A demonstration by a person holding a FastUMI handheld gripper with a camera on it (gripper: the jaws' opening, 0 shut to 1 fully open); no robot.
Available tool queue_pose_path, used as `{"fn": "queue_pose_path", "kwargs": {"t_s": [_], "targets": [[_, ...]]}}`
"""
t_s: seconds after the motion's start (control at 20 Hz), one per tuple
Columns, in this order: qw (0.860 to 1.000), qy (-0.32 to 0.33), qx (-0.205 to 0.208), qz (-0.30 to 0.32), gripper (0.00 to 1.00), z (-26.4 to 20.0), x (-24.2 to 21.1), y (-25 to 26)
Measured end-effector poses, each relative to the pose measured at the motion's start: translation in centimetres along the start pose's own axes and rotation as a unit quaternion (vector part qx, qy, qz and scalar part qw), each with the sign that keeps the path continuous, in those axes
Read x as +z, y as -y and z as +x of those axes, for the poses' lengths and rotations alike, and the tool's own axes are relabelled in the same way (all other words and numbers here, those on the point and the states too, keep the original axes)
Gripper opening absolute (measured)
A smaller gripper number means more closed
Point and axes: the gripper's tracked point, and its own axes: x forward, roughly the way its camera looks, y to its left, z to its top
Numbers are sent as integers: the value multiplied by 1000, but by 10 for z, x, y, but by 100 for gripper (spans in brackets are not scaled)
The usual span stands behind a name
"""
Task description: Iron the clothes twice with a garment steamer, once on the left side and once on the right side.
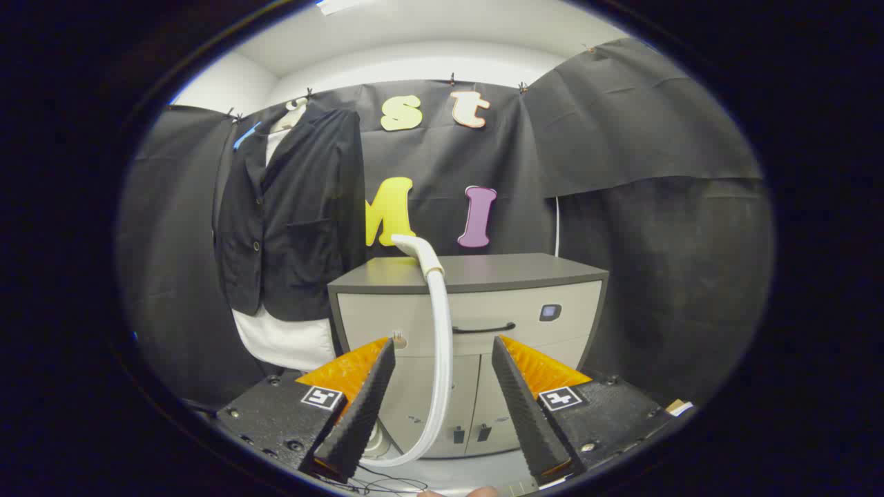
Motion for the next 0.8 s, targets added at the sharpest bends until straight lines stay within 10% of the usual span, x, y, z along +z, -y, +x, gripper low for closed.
{"fn": "queue_pose_path", "kwargs": {"t_s": [0.8], "targets": [[1000, 12, -11, -5, 89, 5, -14, -7]]}}
